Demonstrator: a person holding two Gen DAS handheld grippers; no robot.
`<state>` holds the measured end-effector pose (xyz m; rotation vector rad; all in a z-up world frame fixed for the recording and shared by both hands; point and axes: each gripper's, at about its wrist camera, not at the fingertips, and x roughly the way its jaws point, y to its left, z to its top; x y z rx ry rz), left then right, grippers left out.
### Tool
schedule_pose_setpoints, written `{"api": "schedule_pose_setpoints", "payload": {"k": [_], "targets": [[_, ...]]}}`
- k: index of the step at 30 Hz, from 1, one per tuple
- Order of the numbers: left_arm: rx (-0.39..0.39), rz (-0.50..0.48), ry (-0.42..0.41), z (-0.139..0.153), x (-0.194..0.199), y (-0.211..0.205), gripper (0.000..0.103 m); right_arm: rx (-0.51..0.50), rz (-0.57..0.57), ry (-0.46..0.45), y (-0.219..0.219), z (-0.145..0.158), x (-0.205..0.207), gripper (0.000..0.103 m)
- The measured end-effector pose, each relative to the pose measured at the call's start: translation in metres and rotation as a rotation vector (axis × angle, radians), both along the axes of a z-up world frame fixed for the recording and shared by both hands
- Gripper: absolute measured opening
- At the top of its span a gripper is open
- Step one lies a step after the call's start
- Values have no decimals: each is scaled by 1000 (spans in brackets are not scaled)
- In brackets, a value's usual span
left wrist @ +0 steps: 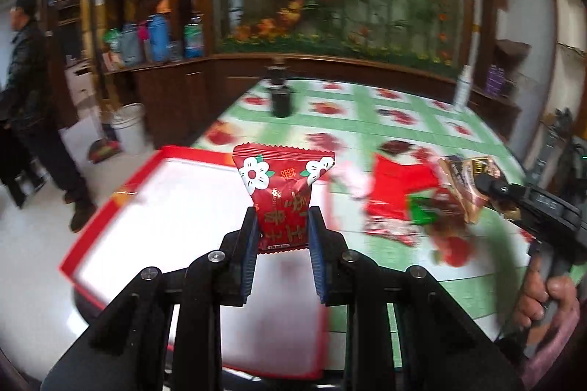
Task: Organize snacks
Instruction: 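Carry the red flower packet and brown wafer packet in both grippers to the red box, then open both grippers to drop the packets into the red box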
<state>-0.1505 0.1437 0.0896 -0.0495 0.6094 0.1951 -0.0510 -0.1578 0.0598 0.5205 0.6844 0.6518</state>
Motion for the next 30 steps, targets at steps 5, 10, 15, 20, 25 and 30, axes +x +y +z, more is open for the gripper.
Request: {"api": "schedule_pose_setpoints", "payload": {"k": [5,10,15,20,25,30], "targets": [[-14,69,15,-14,-8,26,23,11,195,0,87,6,-8,34],[-9,108,16,-21,-17,38,23,-34,318,-9,148,4,-20,34],[-10,145,36,-31,-17,49,23,-110,364,-20,186,-3,-28,34],[4,183,62,-37,-14,56,23,-173,382,-36,207,-6,-33,36],[6,209,96,-46,-12,66,24,-233,386,-41,223,-11,-34,38],[19,238,105,-48,-12,70,25,-231,386,-60,221,-11,-36,41]]}}
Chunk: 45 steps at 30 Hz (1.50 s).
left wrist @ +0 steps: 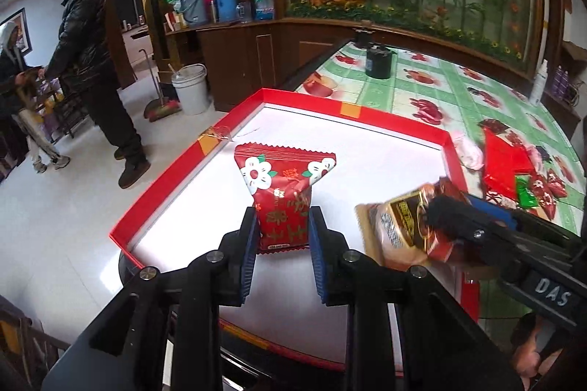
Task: Organize snacks
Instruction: 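Open both grippers to drop the packets into the red box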
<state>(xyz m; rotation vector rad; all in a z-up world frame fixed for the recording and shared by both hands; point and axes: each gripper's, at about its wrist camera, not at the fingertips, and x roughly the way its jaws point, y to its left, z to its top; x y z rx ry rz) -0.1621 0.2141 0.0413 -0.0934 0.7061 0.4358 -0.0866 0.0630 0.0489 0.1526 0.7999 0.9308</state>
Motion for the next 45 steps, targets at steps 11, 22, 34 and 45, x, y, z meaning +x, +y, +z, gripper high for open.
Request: {"api": "schedule_pose_setpoints", "payload": {"k": [11,22,34,45], "targets": [[82,62,-36,11,-8,-1,49,34,-17,26,-11,-1,5,46],[96,58,-31,15,-6,-5,49,40,-10,27,-13,0,4,47],[113,37,-17,18,-1,-16,49,72,-38,24,-41,8,9,47],[161,-160,-29,34,25,-79,56,38,-443,-14,-227,28,74,61]]}}
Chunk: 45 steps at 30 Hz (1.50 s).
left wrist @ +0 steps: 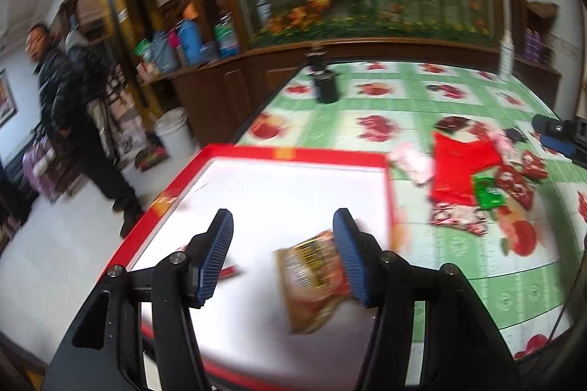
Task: Organize snacks
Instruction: 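Open both grippers to drop the packets into the red box, then grasp the red flower-print packet with the right gripper while the left gripper reaches for the patterned packet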
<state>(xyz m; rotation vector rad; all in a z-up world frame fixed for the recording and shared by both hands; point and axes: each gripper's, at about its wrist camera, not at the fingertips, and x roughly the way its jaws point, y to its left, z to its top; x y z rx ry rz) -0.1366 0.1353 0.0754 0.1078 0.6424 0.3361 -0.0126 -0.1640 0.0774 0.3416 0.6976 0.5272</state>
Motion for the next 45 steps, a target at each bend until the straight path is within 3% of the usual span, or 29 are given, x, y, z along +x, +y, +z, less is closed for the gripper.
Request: {"api": "schedule_pose_setpoints", "payload": {"k": [4,5,9,14,16,20,21,24,27,34,36,39,45], "targets": [[1,-100,24,3,15,-36,58,-4,-25,86,-24,-21,15,61],[3,-112,31,3,18,-41,62,-8,-24,95,-26,-24,17,61],[17,-152,71,-7,24,-52,68,-113,15,118,-8,-35,22,61],[-24,-29,144,-25,22,-2,70,-277,91,100,25,-45,20,61],[-82,3,148,-28,17,21,75,-326,111,84,33,-49,24,64],[-84,95,146,-28,9,48,75,-428,113,117,43,-61,34,65],[-87,102,140,-29,7,49,75,-442,111,102,44,-61,33,62],[-78,100,111,-20,0,47,75,-466,121,92,45,-62,29,38],[-84,13,108,-14,1,21,75,-433,123,113,40,-60,31,35],[-38,-264,158,-24,39,-87,75,-195,29,143,-1,-42,36,34],[-3,-265,183,-31,55,-99,75,-167,15,136,-6,-38,36,34],[-30,-239,244,-45,78,-97,75,-159,-5,141,-8,-38,38,34],[-170,-228,332,-67,102,-92,75,-145,-24,202,-12,-45,44,34]]}}
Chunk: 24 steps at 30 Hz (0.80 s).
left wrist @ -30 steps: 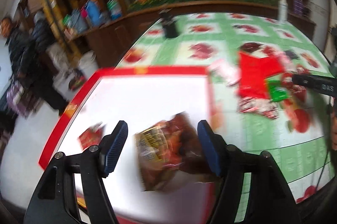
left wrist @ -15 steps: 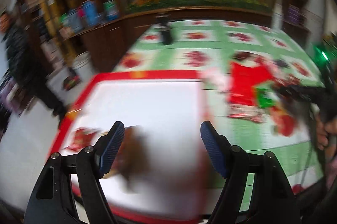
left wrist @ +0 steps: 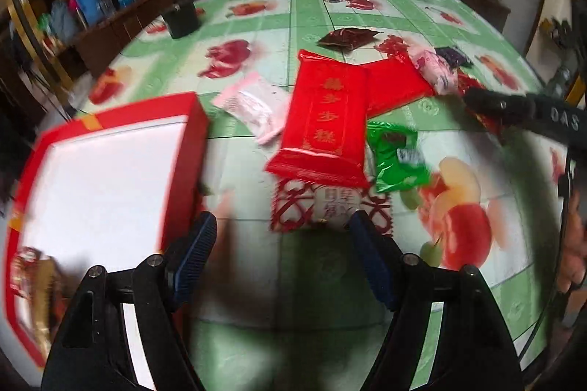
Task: Organize snacks
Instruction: 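Grasp the red flower-print packet with the right gripper while the left gripper reaches for the patterned packet, then grasp the red-and-white patterned packet with the left gripper and carry both packets to the box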
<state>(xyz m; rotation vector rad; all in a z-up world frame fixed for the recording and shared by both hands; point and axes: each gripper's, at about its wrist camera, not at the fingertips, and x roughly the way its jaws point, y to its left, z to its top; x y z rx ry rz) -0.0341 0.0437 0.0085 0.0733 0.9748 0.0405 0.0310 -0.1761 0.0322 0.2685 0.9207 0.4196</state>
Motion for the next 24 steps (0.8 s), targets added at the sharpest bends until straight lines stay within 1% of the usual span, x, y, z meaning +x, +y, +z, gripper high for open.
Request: {"api": "schedule_pose_setpoints", "payload": {"k": [1,3,5,7,8,10,12,14,15,16,17,18,19,20,21,23,24], "targets": [[-9,-1,-1,-1,3,-4,75,5,0,-5,0,1,-1,34],[-22,-32,2,0,7,-13,75,8,3,-17,0,3,-2,34],[-34,-54,14,-1,7,-16,75,11,5,-22,0,4,-2,34],[-35,-56,24,-5,8,-16,75,11,4,-21,0,4,-2,34],[-39,-58,33,-8,11,-15,77,11,6,-17,1,3,-2,34],[-79,-73,27,-10,12,-12,79,8,8,-12,1,3,-2,34],[-77,-76,28,-9,13,-12,81,3,10,-10,2,2,-2,34],[-83,-80,21,-9,14,-12,81,-1,7,-13,2,3,-2,34],[-82,-81,18,-9,14,-12,79,-1,5,-15,2,3,-2,34],[-83,-80,9,-8,10,-12,75,1,1,-17,1,3,-2,34],[-82,-83,3,-7,9,-12,65,0,-2,-18,0,4,-2,34],[-80,-92,-10,-6,5,-12,58,0,-5,-18,0,3,-2,34],[-82,-95,-9,-6,3,-12,57,1,-8,-18,-1,3,-1,34],[-89,-94,-17,-6,1,-10,54,1,-9,-17,-1,3,-1,34],[-98,-92,-21,-5,0,-8,47,1,-8,-18,-1,3,-1,34],[-132,-84,-28,-3,-1,-2,30,-2,-8,-23,-1,3,-1,34],[-152,-83,-23,-2,-2,0,28,-4,-8,-28,0,3,-2,34]]}}
